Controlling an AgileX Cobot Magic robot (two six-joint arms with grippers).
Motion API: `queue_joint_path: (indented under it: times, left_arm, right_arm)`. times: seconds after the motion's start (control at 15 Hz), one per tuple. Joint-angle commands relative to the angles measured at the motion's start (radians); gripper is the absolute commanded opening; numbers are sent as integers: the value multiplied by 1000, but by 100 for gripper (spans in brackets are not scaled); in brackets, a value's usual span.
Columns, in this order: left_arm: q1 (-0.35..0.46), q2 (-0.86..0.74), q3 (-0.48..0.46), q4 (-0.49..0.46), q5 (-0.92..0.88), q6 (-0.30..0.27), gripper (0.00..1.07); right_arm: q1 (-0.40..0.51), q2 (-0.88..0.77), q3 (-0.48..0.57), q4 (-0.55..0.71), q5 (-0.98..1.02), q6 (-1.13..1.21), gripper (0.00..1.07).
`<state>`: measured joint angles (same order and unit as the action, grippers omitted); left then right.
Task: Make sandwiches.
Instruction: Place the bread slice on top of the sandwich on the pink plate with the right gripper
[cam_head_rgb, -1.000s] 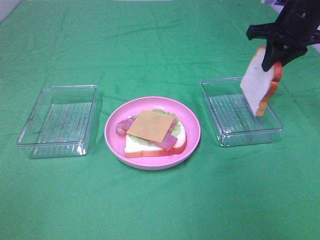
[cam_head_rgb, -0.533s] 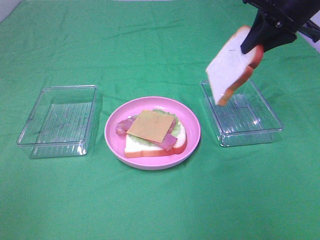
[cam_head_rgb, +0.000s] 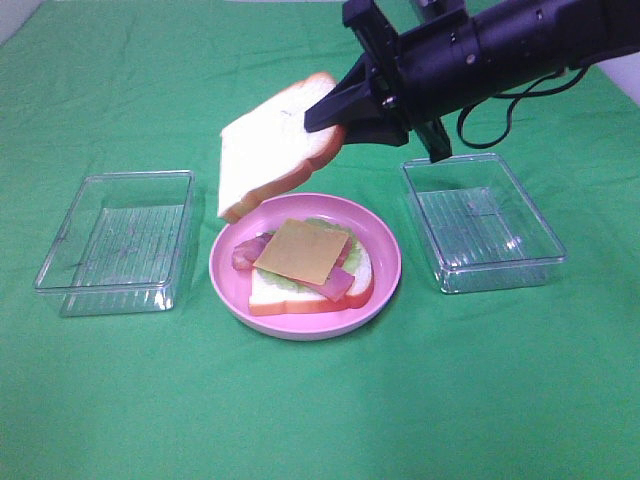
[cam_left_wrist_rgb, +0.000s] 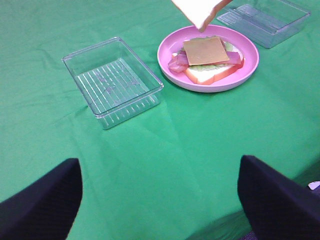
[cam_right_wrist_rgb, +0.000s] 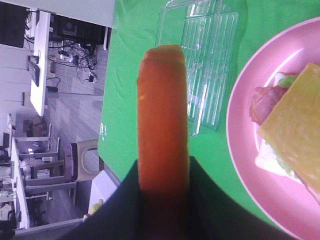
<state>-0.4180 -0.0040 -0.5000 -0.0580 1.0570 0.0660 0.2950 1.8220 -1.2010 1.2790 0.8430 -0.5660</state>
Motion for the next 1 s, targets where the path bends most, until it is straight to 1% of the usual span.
queue_joint_path:
  times: [0.07,0.27,0.67,0.87,1.0]
  left_arm:
    - [0,-25,2,2,-12,-3,80]
    - [0,-25,2,2,-12,-3,80]
    - [0,-25,2,2,-12,-3,80]
    - [0,-25,2,2,-12,-3,80]
    - [0,-25,2,2,-12,-3,80]
  right_arm:
    - [31,52,46,122,-32,-89,0]
    - [30,128,47,150,-41,-106,0]
    - [30,182,48,149,-36,-118,0]
    - [30,176,88,149,-43,-127,0]
    - [30,176,129,173,-59,-150,0]
